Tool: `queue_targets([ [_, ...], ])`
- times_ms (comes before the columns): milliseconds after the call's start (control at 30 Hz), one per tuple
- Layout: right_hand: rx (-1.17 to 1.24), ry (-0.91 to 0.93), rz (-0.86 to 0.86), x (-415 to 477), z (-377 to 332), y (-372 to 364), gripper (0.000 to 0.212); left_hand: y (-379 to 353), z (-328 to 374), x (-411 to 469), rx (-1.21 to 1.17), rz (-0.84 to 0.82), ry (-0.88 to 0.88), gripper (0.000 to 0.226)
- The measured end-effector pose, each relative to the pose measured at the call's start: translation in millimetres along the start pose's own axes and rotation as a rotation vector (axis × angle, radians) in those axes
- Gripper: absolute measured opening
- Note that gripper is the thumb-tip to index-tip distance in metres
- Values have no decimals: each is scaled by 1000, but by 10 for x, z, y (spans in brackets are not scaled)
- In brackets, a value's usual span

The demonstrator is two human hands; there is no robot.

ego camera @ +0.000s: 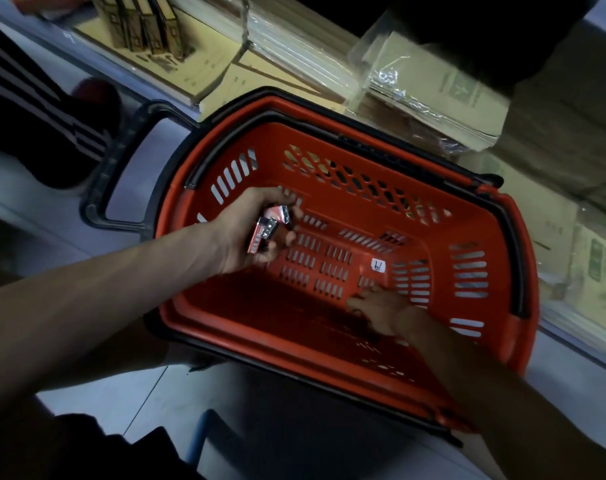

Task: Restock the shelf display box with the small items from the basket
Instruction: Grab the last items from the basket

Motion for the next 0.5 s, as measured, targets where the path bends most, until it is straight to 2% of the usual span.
queue_targets([
  [133, -7, -89, 16, 47, -42, -12, 55, -22, -6, 29, -7, 5, 9, 22],
  [333, 144, -161, 1, 63, -35, -24, 32, -134, -4, 12, 19, 5, 6, 22],
  [500, 225, -158, 34, 64, -88, -65, 39, -156, -21, -12, 41, 14, -2, 20],
])
Point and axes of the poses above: each hand's wrist, its own x-axis towards the middle knuckle, its own y-axis out of the back of the hand, z = x × y, the point moved 4 cm from there along x, towards the middle knuckle, and after that the axes turned 5 degrees about -x, right-handed, at the moved point
